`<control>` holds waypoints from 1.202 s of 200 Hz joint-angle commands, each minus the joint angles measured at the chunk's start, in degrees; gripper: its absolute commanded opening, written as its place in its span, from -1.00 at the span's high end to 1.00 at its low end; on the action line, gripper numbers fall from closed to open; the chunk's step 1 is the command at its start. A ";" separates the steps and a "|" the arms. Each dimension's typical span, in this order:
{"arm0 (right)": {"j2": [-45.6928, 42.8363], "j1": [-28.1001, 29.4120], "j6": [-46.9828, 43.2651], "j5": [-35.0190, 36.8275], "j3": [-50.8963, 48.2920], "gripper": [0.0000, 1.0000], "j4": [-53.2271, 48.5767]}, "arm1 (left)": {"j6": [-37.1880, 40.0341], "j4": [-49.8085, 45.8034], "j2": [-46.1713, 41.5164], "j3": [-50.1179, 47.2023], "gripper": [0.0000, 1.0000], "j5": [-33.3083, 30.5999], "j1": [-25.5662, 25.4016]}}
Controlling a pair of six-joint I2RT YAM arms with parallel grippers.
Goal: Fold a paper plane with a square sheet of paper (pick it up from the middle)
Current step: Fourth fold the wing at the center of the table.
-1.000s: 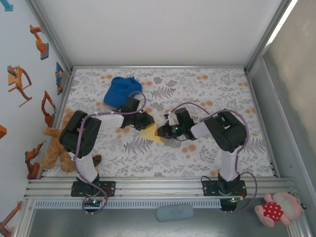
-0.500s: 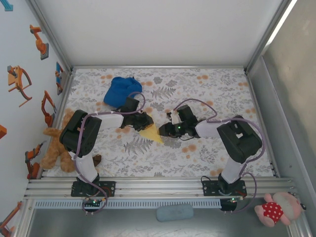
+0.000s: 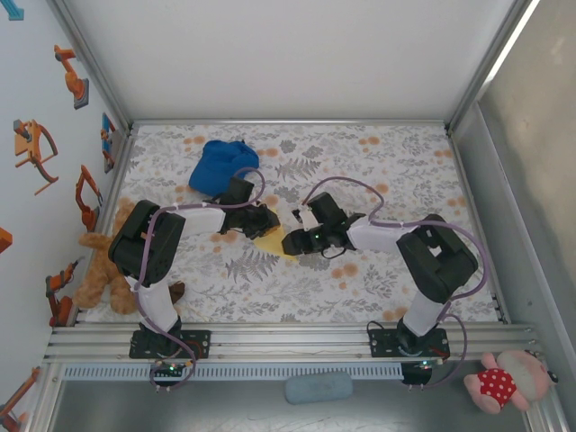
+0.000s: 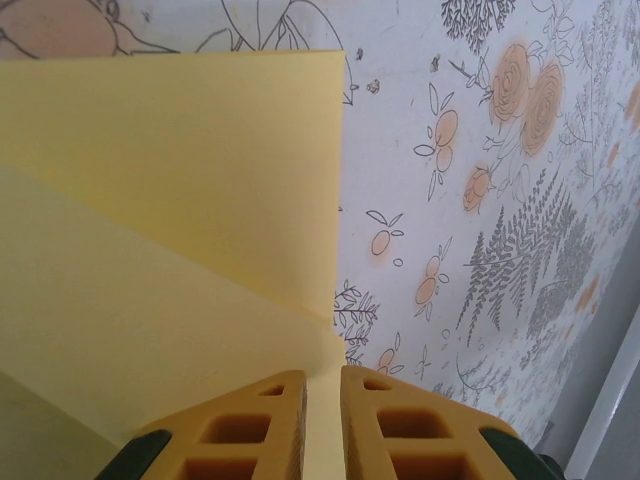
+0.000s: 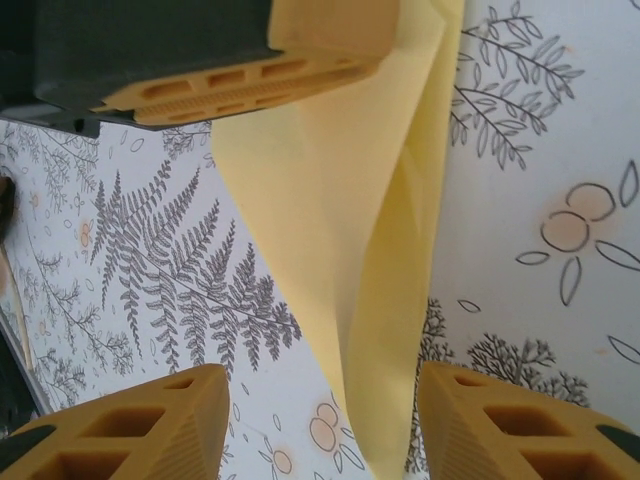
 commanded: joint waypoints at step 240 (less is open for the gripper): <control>6.74 -1.14 -3.79 -4.53 -0.62 0.63 -0.44 | 1.09 -2.83 1.46 2.10 0.64 -0.19 0.66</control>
